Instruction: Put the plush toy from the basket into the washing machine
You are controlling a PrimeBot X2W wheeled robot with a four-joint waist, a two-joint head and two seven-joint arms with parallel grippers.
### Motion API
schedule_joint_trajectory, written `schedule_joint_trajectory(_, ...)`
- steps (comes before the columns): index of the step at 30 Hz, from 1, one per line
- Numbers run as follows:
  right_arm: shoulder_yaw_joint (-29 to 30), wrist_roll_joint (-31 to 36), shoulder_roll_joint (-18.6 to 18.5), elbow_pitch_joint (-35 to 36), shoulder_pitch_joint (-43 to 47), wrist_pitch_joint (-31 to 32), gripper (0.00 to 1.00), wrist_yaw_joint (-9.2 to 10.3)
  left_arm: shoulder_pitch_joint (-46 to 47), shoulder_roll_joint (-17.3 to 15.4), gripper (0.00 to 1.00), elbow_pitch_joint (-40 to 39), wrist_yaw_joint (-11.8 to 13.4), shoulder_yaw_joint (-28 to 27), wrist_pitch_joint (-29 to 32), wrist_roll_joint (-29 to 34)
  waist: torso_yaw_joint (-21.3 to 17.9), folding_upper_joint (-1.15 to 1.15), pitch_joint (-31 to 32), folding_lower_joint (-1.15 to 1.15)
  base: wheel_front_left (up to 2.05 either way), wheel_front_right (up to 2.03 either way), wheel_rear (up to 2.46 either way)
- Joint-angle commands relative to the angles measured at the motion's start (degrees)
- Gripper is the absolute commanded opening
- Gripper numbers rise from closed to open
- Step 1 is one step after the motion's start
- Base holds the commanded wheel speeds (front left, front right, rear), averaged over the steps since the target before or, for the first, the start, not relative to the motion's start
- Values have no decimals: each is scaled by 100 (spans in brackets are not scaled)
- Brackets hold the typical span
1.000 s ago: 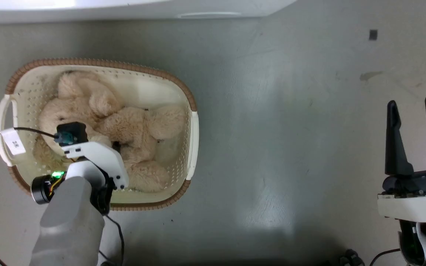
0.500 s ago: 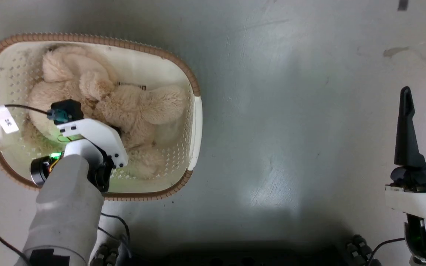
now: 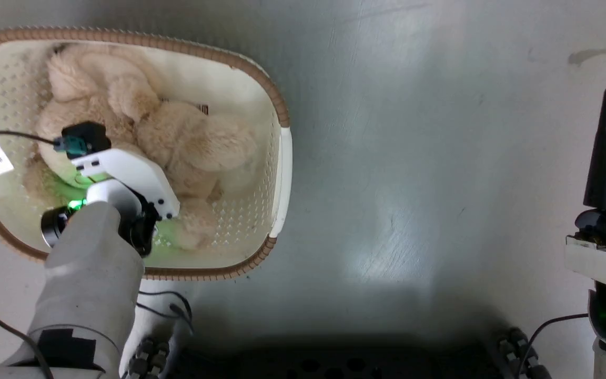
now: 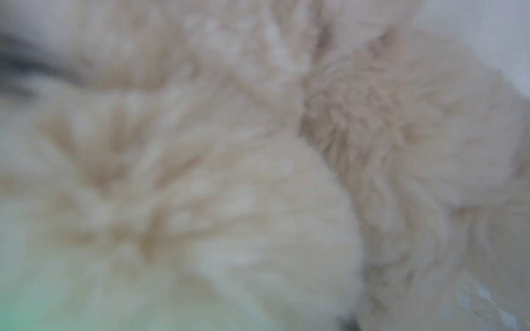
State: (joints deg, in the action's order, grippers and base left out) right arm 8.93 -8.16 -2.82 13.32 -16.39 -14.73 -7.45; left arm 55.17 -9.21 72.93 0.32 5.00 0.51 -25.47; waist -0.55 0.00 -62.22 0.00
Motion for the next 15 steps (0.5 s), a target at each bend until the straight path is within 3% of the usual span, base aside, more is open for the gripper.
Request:
schedule_joint_trajectory(1, -2, -25, -6, -4, -120, -27, 100, -3, -57, 78, 0, 102, -25, 6, 8, -57, -8, 0, 177, 0, 0, 0, 0)
schedule_joint_trajectory(15, -200, -104, -6, -714, -65, -27, 100, -3, -668, 154, 0, 102, -410, 61, -523, -189, 72, 0, 1662, 0, 0, 0, 0)
